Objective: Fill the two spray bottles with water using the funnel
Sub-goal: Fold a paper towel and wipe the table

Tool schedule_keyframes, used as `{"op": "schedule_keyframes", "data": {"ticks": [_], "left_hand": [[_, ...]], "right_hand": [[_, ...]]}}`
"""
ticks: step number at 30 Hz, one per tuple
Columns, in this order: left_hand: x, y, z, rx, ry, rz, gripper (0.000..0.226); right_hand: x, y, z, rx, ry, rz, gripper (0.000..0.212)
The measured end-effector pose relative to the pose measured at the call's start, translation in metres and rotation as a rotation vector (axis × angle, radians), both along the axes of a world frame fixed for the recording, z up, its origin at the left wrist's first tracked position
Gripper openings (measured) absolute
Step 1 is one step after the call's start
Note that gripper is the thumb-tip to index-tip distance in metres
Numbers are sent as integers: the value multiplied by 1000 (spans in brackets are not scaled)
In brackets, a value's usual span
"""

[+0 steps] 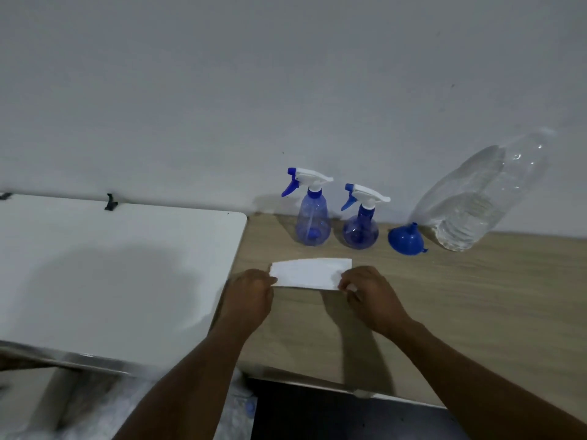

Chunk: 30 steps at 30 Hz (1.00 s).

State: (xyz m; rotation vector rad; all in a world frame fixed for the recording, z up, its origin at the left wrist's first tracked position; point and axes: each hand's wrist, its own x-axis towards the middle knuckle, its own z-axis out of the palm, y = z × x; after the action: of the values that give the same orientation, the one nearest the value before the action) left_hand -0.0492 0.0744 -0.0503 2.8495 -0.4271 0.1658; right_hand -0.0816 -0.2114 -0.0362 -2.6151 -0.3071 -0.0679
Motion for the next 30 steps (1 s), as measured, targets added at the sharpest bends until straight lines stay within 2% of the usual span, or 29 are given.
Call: {"op": "schedule_keyframes", "data": {"ticks": [2, 4, 9, 12, 16, 19, 21, 24, 26, 28, 30], "left_hand": [[-10, 1, -19, 156, 66, 6, 37], [-16, 3, -27, 195, 98, 21, 46], [-15, 11, -25, 33, 77, 74, 52], [-14, 17, -23, -35, 85, 116, 52], [-13, 20, -24, -58, 93, 157, 53], [-16, 19, -24, -59, 87, 148, 55], [-17, 19, -23, -66, 93, 149, 56], [-17, 21, -23, -73, 55, 146, 56], [-15, 21, -22, -62, 44, 147, 55], [-13, 18, -22, -69, 53, 152, 54], [-11, 11, -21, -80, 47, 141, 52]], "right_hand": [[-12, 0, -24, -76, 30, 35, 19], [-20, 1, -37, -107, 33, 28, 19], [-21, 7, -26, -269, -126, -13, 23], [0, 25, -15, -249, -213, 63, 32], [34, 58, -26, -311, -82, 435, 56], [51, 68, -48, -400, 25, 579, 69], [59, 68, -52, -418, 46, 592, 74], [69, 70, -46, -328, -38, 564, 72], [76, 71, -46, -346, -75, 611, 70], [83, 66, -54, -396, -48, 636, 69], [84, 58, -60, -404, 11, 559, 68]]}}
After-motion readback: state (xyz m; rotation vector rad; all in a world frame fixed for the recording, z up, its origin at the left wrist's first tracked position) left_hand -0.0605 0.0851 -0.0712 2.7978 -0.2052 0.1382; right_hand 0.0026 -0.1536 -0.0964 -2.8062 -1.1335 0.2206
